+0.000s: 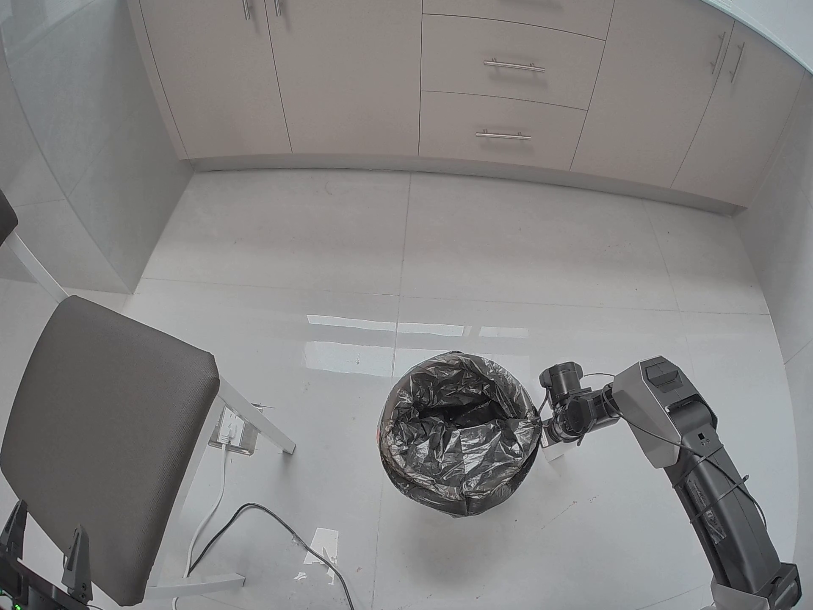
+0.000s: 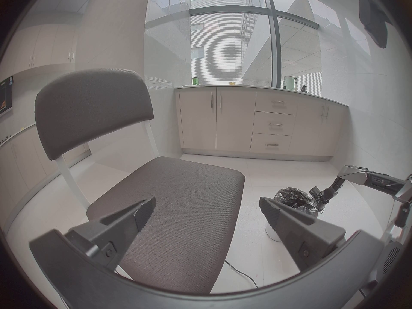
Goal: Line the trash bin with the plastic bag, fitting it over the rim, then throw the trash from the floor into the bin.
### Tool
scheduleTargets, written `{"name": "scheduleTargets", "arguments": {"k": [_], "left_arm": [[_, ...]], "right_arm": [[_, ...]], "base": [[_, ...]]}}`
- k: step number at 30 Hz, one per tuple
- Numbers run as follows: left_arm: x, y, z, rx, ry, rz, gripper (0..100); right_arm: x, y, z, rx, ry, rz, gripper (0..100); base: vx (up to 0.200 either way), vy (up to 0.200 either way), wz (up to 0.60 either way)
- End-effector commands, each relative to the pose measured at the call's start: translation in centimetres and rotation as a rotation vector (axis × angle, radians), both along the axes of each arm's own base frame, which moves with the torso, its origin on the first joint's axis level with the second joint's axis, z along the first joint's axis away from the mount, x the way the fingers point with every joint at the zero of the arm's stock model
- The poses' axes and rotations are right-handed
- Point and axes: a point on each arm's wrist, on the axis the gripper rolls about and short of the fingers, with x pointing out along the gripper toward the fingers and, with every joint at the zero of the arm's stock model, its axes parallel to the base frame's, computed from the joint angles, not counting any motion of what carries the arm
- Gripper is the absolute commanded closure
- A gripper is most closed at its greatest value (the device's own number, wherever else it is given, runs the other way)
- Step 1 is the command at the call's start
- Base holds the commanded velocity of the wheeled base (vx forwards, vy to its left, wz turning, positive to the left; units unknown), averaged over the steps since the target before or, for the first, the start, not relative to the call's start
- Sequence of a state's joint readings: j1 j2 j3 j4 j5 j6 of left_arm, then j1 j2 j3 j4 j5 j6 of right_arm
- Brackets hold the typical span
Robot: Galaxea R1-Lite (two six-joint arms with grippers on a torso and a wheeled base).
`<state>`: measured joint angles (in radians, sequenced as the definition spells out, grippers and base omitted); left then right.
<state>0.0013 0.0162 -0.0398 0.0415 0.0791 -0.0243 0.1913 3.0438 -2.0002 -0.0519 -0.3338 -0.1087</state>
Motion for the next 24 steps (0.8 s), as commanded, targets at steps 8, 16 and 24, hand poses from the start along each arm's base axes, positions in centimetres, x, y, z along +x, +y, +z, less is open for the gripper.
{"name": "scheduleTargets", "arguments": {"k": [8,16,24], "left_arm": [[-0.1,0.0,0.0,0.0,-0.016,0.001,0],[-0.1,0.0,0.0,0.0,-0.016,0.001,0],[-0.1,0.0,-0.1,0.0,-0.015,0.001,0]], "right_arm": [[0.3,0.1,0.3,0.004,-0.032,-0.001,100],[0.5,0.0,0.9,0.001,-0.044,-0.013,100],[2.0,0.2,8.5,0.032,-0.167,-0.031,100]], "base": [[0.0,0.0,0.0],[0.0,0.0,0.0],[0.0,0.0,0.0]]}}
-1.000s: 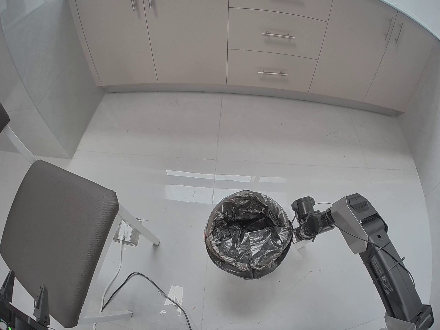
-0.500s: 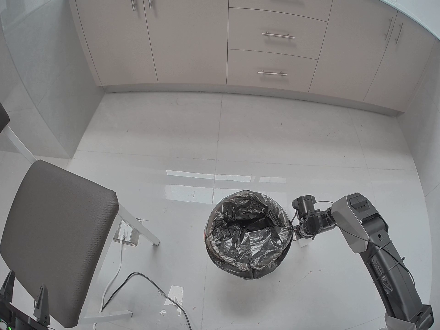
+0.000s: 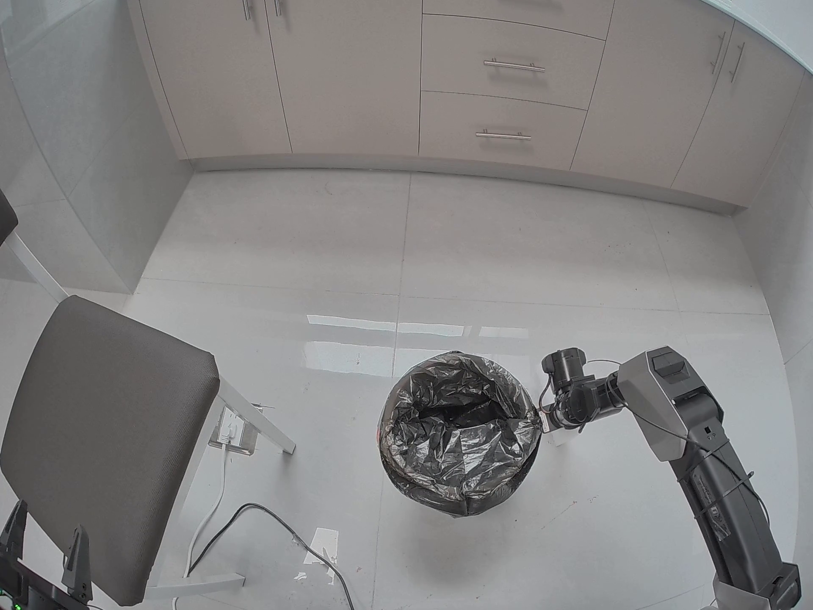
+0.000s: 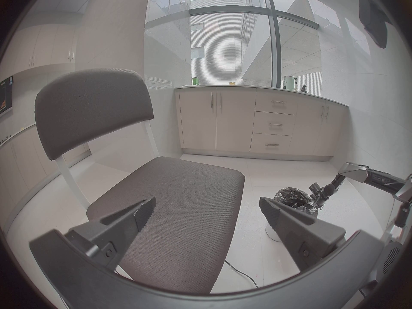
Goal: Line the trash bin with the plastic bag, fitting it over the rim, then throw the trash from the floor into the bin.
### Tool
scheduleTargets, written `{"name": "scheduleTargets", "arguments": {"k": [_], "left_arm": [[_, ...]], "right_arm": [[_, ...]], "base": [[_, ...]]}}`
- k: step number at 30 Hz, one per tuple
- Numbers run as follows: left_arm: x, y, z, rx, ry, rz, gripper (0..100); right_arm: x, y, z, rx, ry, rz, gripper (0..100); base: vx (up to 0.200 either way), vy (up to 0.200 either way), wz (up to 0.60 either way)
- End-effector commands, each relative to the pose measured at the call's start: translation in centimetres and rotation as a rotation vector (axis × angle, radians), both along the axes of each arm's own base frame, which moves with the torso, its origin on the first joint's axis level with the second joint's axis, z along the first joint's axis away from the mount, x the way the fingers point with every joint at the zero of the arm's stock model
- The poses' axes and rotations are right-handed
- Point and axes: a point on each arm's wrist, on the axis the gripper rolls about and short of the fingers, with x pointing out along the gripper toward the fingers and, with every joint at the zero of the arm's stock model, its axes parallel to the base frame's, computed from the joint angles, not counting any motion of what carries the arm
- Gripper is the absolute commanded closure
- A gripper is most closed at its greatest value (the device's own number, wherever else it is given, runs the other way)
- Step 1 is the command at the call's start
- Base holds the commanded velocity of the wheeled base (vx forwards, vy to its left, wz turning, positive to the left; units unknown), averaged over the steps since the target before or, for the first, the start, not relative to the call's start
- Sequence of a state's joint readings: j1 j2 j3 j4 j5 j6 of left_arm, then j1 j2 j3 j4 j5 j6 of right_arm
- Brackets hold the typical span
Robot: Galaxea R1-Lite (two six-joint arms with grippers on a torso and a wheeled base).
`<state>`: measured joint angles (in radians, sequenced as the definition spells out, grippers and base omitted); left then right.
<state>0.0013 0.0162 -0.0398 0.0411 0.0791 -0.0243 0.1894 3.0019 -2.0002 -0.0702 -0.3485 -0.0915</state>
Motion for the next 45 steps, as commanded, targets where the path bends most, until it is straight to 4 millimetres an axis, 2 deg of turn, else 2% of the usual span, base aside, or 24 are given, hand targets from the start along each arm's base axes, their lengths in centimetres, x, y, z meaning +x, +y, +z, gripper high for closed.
{"name": "scheduleTargets", "arguments": {"k": [1,4,5,6,11,12,13,15,16,17,19,21,24,25,36,41,43,45], "left_arm": [[-0.1,0.0,-0.1,0.0,-0.014,0.001,0],[-0.1,0.0,-0.1,-0.002,-0.016,0.002,0],[-0.1,0.0,-0.1,-0.002,-0.016,0.002,0],[-0.1,0.0,-0.1,-0.002,-0.016,0.002,0],[-0.1,0.0,-0.1,-0.006,-0.016,0.002,0],[-0.1,0.0,-0.1,-0.006,-0.016,0.002,0],[-0.1,0.0,-0.1,-0.008,-0.018,0.002,0],[-0.1,0.0,-0.1,-0.008,-0.018,0.002,0],[-0.1,0.0,-0.1,-0.008,-0.018,0.002,0],[-0.1,0.0,-0.1,-0.008,-0.018,0.002,0],[-0.1,0.0,-0.1,-0.009,-0.018,0.004,0],[-0.1,0.0,-0.1,-0.009,-0.018,0.012,0],[-0.1,0.1,-0.1,-0.007,-0.018,0.055,0],[-0.1,0.2,-0.1,-0.006,-0.021,0.085,0],[-0.1,0.2,-0.1,0.006,-0.02,0.093,0],[-0.1,0.0,-0.1,-0.002,-0.021,0.007,0],[-0.1,0.0,-0.2,-0.002,-0.018,-0.013,0],[0.0,-0.2,-0.4,0.005,-0.008,-0.073,0]], "right_arm": [[1.3,0.2,7.3,0.023,-0.113,-0.006,100],[1.4,0.3,11.2,0.03,-0.15,-0.007,100],[1.4,0.3,11.6,0.031,-0.153,-0.007,100],[1.2,0.4,14.0,0.026,-0.163,-0.01,100],[0.1,1.5,20.0,0.032,-0.202,0.012,100],[0.1,1.5,20.0,0.032,-0.202,0.012,100],[-0.6,2.3,22.0,0.037,-0.217,0.03,100],[-1.5,3.5,24.2,0.045,-0.237,0.058,100],[-1.9,4.2,25.1,0.05,-0.246,0.072,100],[-1.9,4.2,25.1,0.05,-0.246,0.072,100],[-3.4,6.9,27.5,0.066,-0.276,0.129,100],[-4.6,8.7,28.5,0.075,-0.281,0.171,100],[-5.5,10.3,29.2,0.086,-0.282,0.202,100],[-6.3,11.5,29.5,0.101,-0.282,0.221,100],[-8.7,14.8,29.9,0.127,-0.242,0.273,100],[-9.9,16.8,28.3,0.122,-0.171,0.303,100],[-9.9,16.9,27.9,0.122,-0.16,0.3,100],[-10.4,18.0,26.7,0.126,-0.125,0.304,100]], "base": [[0.0,0.0,0.0],[0.0,0.0,0.0],[0.0,0.0,0.0],[0.0,0.0,0.0],[0.0,0.0,0.0],[0.0,0.0,0.0],[0.0,0.0,0.0],[0.0,0.0,0.0],[0.0,0.0,0.0],[0.0,0.0,0.0],[0.0,0.0,0.0],[0.0,0.0,0.0],[0.0,0.0,0.0],[0.0,0.0,0.0],[0.0,0.0,0.0],[0.0,0.0,0.0],[0.0,0.0,0.0],[0.0,0.0,0.0]]}}
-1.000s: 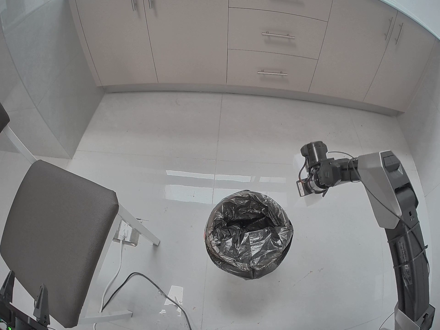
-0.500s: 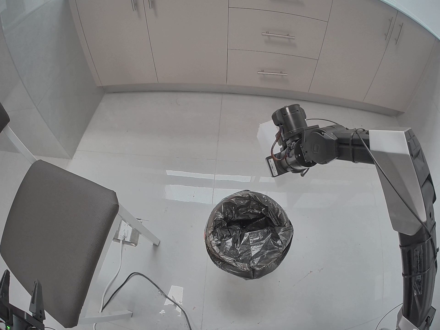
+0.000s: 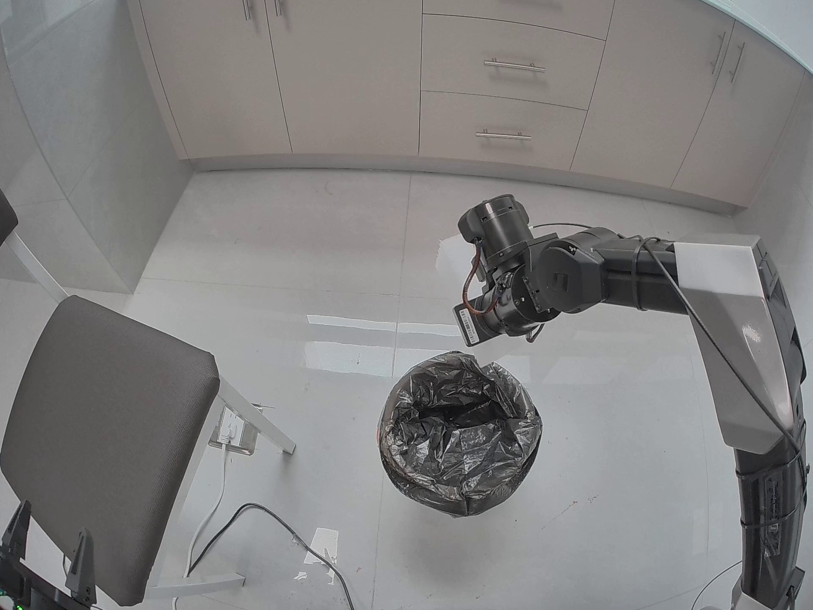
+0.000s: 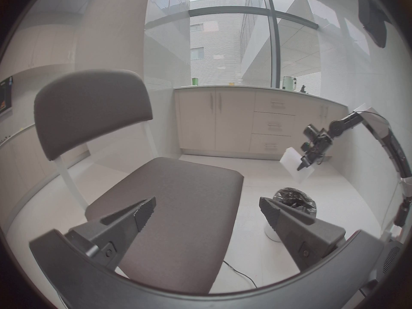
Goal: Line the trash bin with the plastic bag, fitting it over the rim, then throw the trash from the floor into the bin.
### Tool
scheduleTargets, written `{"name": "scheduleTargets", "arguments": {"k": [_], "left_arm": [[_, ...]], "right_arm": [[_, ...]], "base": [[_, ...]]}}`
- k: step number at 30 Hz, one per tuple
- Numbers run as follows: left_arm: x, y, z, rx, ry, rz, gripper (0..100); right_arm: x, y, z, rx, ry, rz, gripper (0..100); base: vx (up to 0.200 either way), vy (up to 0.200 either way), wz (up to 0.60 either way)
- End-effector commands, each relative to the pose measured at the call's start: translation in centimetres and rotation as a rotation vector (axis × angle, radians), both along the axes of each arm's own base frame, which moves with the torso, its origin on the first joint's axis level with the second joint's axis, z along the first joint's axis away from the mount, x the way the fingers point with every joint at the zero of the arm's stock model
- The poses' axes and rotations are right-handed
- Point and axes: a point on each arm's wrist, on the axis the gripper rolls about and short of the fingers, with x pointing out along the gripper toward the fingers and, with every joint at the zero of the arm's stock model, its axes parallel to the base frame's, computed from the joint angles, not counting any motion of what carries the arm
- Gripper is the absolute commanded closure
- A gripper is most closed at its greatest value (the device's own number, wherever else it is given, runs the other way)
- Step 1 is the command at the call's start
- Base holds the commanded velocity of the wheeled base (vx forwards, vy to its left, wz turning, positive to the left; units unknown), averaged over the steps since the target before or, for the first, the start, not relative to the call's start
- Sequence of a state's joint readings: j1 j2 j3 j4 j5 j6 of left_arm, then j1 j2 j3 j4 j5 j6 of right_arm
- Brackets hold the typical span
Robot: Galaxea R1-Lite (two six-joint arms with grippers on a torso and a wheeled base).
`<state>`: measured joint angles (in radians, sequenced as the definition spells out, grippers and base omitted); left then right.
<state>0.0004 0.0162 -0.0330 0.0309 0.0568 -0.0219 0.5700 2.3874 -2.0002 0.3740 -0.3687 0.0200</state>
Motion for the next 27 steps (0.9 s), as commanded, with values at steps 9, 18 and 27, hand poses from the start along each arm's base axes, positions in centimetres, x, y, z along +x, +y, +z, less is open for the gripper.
{"name": "scheduleTargets", "arguments": {"k": [9,18,27], "left_arm": [[0.0,-0.1,-0.5,0.003,-0.003,-0.054,0],[0.0,-0.1,-0.5,0.0,-0.003,-0.056,0],[0.0,-0.1,-0.5,-0.002,-0.003,-0.056,0]], "right_arm": [[-2.1,3.7,-6.2,-0.067,0.19,0.022,100],[-2.3,4.0,-8.8,-0.111,0.256,0.02,100],[-2.5,4.5,-10.6,-0.127,0.284,0.021,100]], "base": [[0.0,0.0,0.0],[0.0,0.0,0.0],[0.0,0.0,0.0]]}}
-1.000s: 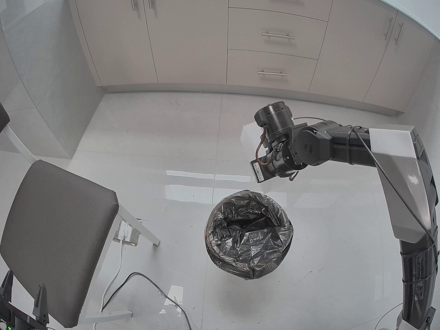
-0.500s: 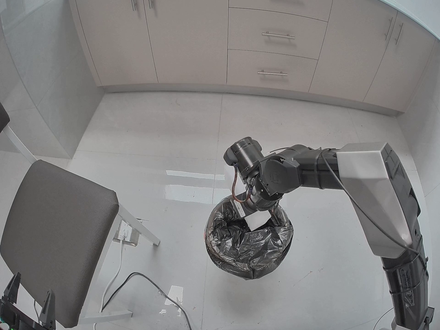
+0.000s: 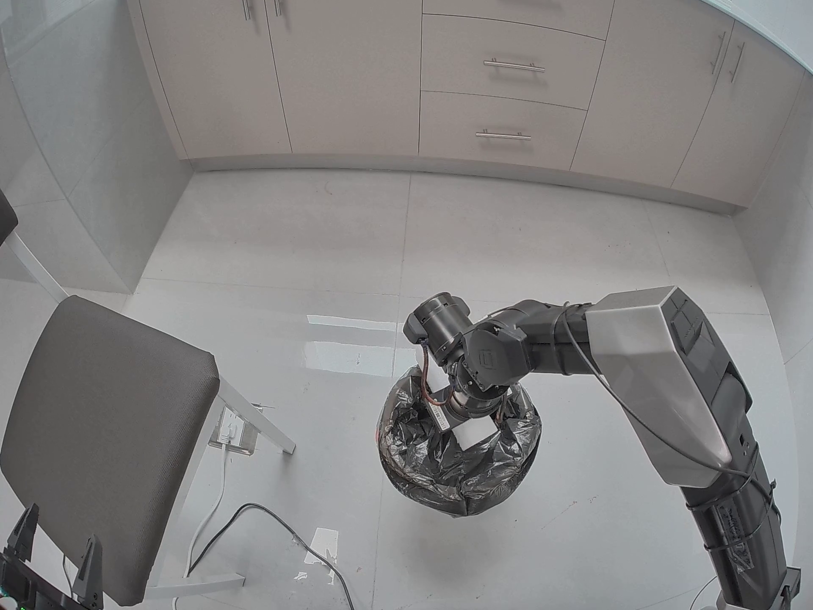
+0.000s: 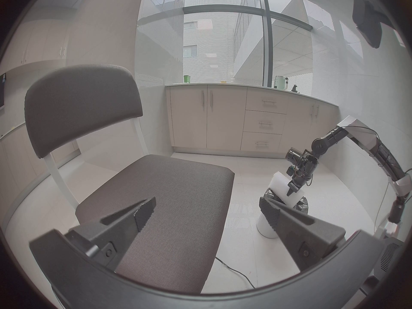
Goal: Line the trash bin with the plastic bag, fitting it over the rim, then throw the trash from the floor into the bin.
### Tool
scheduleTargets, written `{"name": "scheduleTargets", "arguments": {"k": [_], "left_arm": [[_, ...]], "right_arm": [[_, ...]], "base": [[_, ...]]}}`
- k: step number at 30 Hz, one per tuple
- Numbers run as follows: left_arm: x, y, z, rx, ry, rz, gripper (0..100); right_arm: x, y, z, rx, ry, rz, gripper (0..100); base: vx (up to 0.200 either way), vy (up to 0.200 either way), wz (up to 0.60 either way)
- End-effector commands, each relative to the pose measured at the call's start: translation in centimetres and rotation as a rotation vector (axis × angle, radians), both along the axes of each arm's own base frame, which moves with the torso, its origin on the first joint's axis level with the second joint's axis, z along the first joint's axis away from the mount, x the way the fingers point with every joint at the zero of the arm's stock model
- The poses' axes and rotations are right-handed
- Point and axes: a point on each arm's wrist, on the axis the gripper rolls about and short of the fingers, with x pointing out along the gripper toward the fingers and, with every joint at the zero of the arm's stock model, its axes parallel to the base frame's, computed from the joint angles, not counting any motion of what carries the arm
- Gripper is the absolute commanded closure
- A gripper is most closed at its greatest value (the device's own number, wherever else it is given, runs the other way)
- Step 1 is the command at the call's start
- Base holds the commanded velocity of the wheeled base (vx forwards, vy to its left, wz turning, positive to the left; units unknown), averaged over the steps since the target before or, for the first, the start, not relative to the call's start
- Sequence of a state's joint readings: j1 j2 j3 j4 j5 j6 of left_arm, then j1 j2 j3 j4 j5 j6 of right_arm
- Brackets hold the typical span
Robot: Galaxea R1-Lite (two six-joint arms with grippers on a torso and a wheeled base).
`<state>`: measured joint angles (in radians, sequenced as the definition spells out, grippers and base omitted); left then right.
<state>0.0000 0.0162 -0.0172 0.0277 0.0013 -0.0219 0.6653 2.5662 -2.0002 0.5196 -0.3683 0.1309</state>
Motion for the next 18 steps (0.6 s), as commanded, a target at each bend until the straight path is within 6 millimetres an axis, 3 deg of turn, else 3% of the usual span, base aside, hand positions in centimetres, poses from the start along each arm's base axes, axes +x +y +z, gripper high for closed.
{"name": "scheduleTargets", "arguments": {"k": [1,11,12,18], "left_arm": [[-0.12,0.0,-0.05,-0.001,-0.016,0.002,0],[-0.12,0.0,-0.05,-0.001,-0.016,0.0,0],[-0.12,0.0,-0.05,-0.001,-0.016,0.0,0],[-0.12,0.0,-0.05,-0.001,-0.016,0.0,0]], "right_arm": [[-0.33,0.53,-0.99,-0.014,0.018,0.013,100],[-0.4,0.66,-1.37,-0.021,0.023,0.017,100],[-0.4,0.66,-1.44,-0.022,0.024,0.017,0],[-0.31,0.63,-1.11,-0.012,0.013,0.014,0]], "base": [[0.0,0.0,0.0],[0.0,0.0,0.0],[0.0,0.0,0.0],[0.0,0.0,0.0]]}}
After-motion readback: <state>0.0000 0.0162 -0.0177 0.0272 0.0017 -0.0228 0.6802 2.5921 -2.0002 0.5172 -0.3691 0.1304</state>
